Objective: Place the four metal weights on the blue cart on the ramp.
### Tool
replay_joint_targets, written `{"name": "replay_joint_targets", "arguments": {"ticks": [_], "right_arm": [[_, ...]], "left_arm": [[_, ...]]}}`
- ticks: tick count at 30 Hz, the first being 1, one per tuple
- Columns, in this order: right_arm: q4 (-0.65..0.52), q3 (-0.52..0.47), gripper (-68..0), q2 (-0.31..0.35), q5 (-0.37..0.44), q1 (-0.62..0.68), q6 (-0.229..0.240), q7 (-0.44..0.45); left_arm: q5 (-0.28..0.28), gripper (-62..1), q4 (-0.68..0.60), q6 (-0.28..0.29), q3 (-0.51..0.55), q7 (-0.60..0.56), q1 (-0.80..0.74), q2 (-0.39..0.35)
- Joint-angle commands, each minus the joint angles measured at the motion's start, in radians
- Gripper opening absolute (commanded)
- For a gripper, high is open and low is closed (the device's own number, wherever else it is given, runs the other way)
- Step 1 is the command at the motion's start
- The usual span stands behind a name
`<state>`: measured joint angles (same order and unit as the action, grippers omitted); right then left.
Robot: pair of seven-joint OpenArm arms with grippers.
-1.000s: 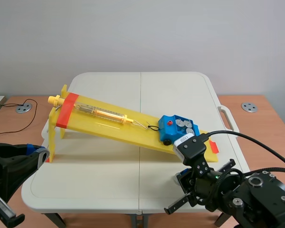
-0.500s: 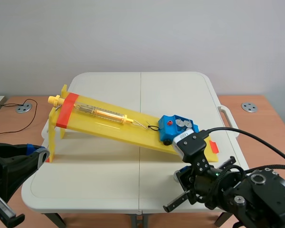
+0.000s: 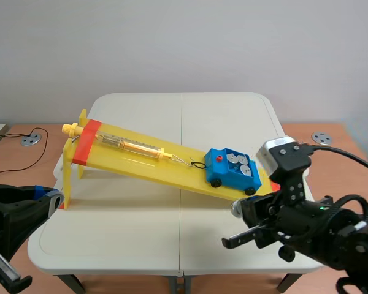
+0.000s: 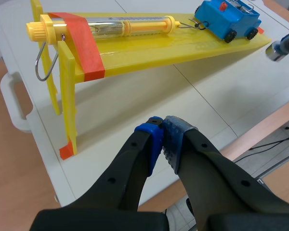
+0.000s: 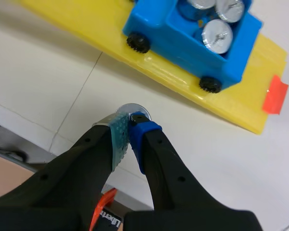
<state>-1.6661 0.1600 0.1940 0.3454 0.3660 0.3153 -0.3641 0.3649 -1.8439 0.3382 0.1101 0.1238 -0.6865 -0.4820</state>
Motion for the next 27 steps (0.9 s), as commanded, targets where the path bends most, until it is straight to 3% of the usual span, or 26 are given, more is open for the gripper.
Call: {"name": "replay_joint_targets", "arguments": {"ticks": [1,5,9,16,27], "right_arm": [[-0.143,-0.080,-66.9,0.019,0.145,-0.039,0.042,0.091],[-0.169,-0.159,-66.9,0.017,0.269,-0.048,0.054,0.086],[-0.168,-0.203,-66.9,0.003,0.326,-0.083,0.060,0.084],[-0.149,-0.206,-66.9,-0.037,0.340,-0.177,0.060,0.055],[0.011,-0.203,-66.9,-0.072,0.344,-0.296,0.061,0.032]], "left_arm": [[0.060,-58.2,-0.081,0.032,0.008,-0.105,0.009,0.005],[0.060,-58.2,-0.081,0.032,0.008,-0.105,0.009,0.005],[0.060,-58.2,-0.081,0.032,0.008,-0.105,0.009,0.005],[0.060,-58.2,-0.081,0.032,0.008,-0.105,0.009,0.005],[0.060,-58.2,-0.081,0.032,0.008,-0.104,0.009,0.005]]}}
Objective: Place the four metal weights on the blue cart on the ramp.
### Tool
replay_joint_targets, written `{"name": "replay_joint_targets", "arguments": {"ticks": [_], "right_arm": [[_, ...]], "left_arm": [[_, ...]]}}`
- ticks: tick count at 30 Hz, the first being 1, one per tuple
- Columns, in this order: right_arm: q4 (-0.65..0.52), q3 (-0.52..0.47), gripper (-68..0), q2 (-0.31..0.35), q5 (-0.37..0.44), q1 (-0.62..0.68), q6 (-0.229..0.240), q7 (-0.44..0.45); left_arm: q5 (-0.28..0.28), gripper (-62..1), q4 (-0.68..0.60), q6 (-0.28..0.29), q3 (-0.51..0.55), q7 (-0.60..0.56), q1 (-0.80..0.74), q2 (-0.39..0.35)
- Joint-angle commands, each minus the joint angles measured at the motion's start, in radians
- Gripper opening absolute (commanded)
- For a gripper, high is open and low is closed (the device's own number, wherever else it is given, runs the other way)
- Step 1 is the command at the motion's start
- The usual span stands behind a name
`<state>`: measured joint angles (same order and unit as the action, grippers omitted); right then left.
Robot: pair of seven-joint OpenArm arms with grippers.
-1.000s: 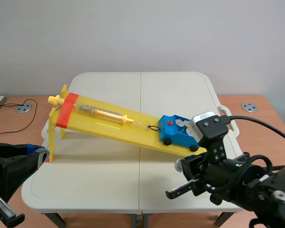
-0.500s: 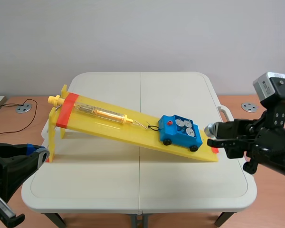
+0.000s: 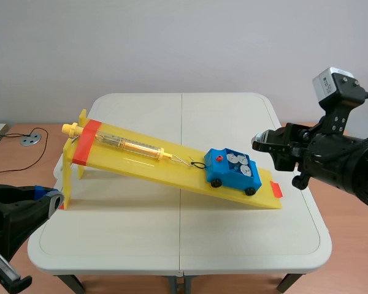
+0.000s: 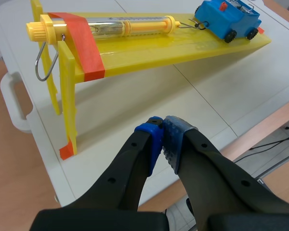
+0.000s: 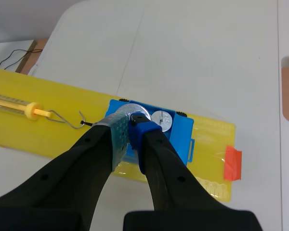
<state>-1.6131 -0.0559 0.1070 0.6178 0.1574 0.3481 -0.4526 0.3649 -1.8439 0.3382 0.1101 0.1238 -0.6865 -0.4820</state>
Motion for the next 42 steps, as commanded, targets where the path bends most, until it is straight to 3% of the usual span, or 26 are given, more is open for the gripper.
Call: {"name": "replay_joint_targets", "arguments": {"ticks": [1,16,42], "right_arm": [[-0.026,0.016,-66.9,0.014,0.072,-0.098,0.028,0.120],[0.166,0.087,-66.9,0.014,0.079,-0.239,0.069,0.099],[0.203,0.091,-64.5,-0.013,0.086,-0.241,0.060,0.086]], "left_arm": [[0.060,-58.2,-0.081,0.032,0.008,-0.104,0.009,0.005],[0.060,-58.2,-0.081,0.032,0.008,-0.104,0.009,0.005],[0.060,-58.2,-0.081,0.032,0.008,-0.104,0.008,0.005]]}}
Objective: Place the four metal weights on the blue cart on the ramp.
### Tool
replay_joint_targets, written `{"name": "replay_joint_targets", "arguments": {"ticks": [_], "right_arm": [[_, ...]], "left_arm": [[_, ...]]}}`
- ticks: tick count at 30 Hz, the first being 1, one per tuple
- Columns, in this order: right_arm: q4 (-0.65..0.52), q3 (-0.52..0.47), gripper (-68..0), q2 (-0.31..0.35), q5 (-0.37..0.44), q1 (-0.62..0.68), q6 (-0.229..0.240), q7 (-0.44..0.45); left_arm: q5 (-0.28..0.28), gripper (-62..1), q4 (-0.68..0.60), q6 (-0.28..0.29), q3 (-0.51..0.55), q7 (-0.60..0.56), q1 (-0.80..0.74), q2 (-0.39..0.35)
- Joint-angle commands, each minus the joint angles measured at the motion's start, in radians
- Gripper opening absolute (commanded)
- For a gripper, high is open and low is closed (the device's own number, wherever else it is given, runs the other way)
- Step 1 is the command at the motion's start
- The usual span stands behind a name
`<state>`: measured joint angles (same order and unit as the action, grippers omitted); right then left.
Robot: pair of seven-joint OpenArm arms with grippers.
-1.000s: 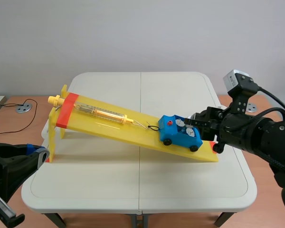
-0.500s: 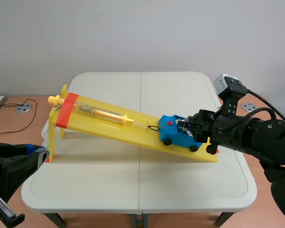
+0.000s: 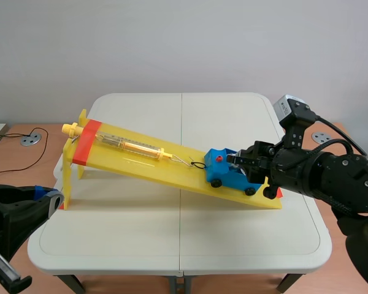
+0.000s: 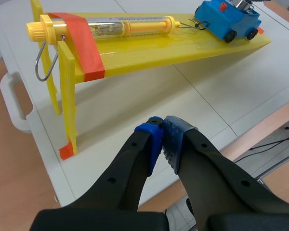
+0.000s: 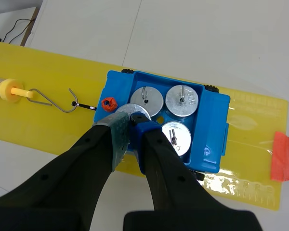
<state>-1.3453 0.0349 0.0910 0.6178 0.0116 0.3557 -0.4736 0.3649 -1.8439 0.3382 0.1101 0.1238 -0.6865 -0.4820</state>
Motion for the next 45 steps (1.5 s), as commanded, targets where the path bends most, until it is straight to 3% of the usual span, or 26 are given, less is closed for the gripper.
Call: {"name": "replay_joint_targets", "arguments": {"ticks": [1,5,14,18,22,31,39,45], "right_arm": [[-0.064,0.000,-64.4,0.003,0.086,-0.094,0.048,0.102],[-0.064,-0.001,-63.1,0.003,0.086,-0.090,0.026,0.098],[-0.064,-0.003,-44.8,0.003,0.086,-0.090,0.026,0.106],[-0.064,-0.004,-43.8,0.003,0.084,-0.090,0.031,0.126],[-0.070,-0.043,-37.8,0.003,0.079,-0.092,0.066,0.139],[-0.127,-0.122,-37.8,0.057,0.098,-0.089,0.195,0.119],[-0.238,-0.127,-37.8,0.162,0.110,-0.012,0.330,0.122],[-0.378,-0.174,-38.3,0.247,0.109,0.117,0.353,0.124]], "left_arm": [[0.060,-58.2,-0.081,0.032,0.008,-0.104,0.008,0.005],[0.060,-58.2,-0.081,0.032,0.008,-0.104,0.008,0.005],[0.060,-58.2,-0.081,0.032,0.008,-0.104,0.008,0.005],[0.060,-58.2,-0.081,0.032,0.008,-0.104,0.008,0.005],[0.060,-58.2,-0.081,0.032,0.008,-0.104,0.008,0.005],[0.060,-58.2,-0.081,0.032,0.008,-0.104,0.008,0.005],[0.059,-58.2,-0.081,0.034,0.008,-0.105,0.008,0.005],[0.059,-58.2,-0.086,0.058,0.008,-0.107,0.009,0.017]]}}
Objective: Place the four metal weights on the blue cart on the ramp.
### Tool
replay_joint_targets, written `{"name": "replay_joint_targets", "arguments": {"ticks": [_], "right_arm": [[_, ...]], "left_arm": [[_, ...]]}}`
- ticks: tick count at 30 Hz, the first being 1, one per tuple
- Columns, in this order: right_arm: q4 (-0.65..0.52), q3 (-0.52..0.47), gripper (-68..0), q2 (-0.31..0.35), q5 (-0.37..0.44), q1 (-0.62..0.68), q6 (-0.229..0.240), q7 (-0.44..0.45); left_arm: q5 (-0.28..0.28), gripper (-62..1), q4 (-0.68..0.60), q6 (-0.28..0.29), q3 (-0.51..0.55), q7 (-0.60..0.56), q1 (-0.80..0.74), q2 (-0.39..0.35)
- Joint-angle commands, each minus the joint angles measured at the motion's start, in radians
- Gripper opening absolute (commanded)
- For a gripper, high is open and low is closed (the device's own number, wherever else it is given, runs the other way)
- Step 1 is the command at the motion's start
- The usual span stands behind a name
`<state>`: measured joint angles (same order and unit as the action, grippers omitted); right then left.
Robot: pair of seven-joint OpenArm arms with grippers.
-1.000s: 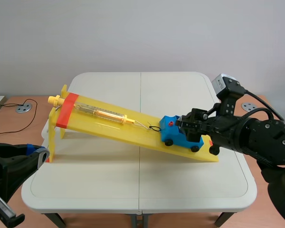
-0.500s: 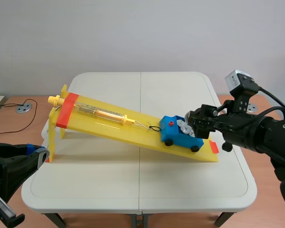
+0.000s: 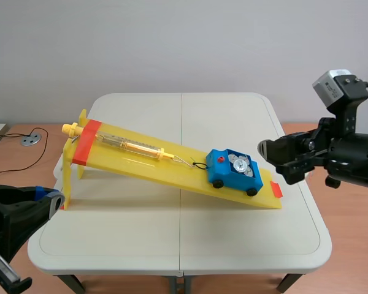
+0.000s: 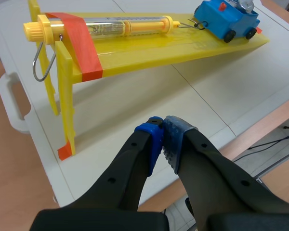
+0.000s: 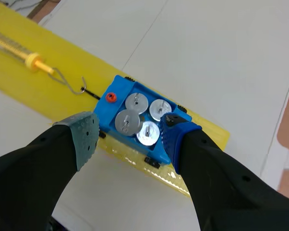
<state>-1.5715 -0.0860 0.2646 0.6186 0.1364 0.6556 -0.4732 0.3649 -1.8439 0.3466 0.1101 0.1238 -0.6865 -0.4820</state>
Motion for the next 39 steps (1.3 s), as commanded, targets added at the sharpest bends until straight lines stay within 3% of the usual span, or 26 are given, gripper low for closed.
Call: {"name": "replay_joint_targets", "arguments": {"ticks": [1,5,10,18,22,29,34,39], "right_arm": [[-0.177,-0.072,-38.3,0.087,0.109,0.020,0.053,0.123],[-0.274,-0.175,-38.3,0.129,0.113,0.147,0.072,0.123],[-0.362,-0.323,-38.7,0.137,0.157,0.317,0.077,0.123],[-0.439,-0.520,-43.2,0.137,0.212,0.539,0.090,0.091],[-0.481,-0.614,-51.2,0.135,0.259,0.657,0.090,0.030],[-0.502,-0.769,-59.5,0.060,0.349,0.837,0.090,-0.069],[-0.502,-0.874,-60.9,-0.011,0.414,0.920,0.090,-0.123],[-0.502,-0.973,-61.6,-0.055,0.488,0.997,0.090,-0.202]], "left_arm": [[0.059,-58.2,-0.090,0.051,0.008,-0.107,0.009,0.024],[0.058,-58.2,-0.103,0.096,0.006,-0.102,0.039,0.076],[0.045,-58.2,-0.102,0.097,-0.034,-0.069,0.117,0.132],[-0.110,-58.2,-0.102,0.074,-0.111,-0.070,0.246,0.235],[-0.193,-58.2,-0.099,0.046,-0.142,-0.070,0.296,0.293],[-0.345,-58.2,-0.067,-0.027,-0.220,-0.071,0.388,0.333],[-0.410,-58.2,0.021,-0.088,-0.252,-0.076,0.453,0.355],[-0.450,-58.2,0.111,-0.111,-0.271,-0.074,0.502,0.371]]}}
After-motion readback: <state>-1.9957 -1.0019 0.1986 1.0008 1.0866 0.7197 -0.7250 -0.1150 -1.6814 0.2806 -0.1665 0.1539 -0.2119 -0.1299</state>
